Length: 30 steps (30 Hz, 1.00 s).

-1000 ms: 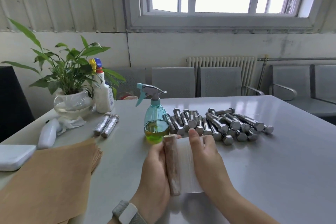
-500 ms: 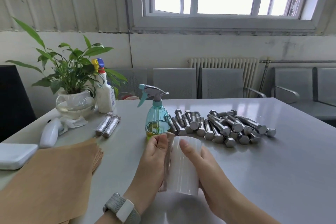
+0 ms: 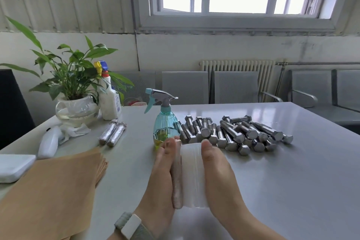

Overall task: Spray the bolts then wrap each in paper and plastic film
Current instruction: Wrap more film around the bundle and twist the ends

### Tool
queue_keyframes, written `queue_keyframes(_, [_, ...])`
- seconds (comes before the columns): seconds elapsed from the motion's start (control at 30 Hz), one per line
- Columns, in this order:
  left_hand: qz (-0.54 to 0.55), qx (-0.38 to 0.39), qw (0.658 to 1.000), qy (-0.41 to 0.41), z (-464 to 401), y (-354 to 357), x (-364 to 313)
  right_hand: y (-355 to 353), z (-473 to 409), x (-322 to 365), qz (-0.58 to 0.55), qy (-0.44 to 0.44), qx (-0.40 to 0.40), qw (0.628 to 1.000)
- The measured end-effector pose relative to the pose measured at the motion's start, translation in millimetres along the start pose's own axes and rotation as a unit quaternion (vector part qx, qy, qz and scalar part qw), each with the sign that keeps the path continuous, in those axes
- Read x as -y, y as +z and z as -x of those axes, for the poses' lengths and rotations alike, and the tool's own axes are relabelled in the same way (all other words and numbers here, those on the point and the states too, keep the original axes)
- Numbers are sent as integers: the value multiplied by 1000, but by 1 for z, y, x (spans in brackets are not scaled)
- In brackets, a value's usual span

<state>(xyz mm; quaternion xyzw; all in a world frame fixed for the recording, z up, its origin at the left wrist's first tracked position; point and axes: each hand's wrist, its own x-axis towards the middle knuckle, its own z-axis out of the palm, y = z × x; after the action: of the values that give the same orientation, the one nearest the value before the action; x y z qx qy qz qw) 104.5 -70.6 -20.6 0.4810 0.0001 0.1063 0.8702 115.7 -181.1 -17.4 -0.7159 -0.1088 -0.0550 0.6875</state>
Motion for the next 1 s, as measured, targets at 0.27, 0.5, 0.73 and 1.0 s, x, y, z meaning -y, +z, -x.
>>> queue_keyframes(0.27, [-102, -32, 994, 21, -8, -3, 5, -5, -6, -4, -137, 135, 64, 979])
queue_keyframes(0.5, [-211, -34, 971, 102, -13, -10, 0, -7, -10, 0, -79, 63, 100, 990])
queue_keyframes(0.73, [-116, -31, 987, 103, -8, 0, 1, 2, -5, -2, -67, 48, 27, 996])
queue_keyframes(1.0, [-26, -16, 999, 12, -2, 2, 9, -1, -7, -7, -26, 25, -28, 999])
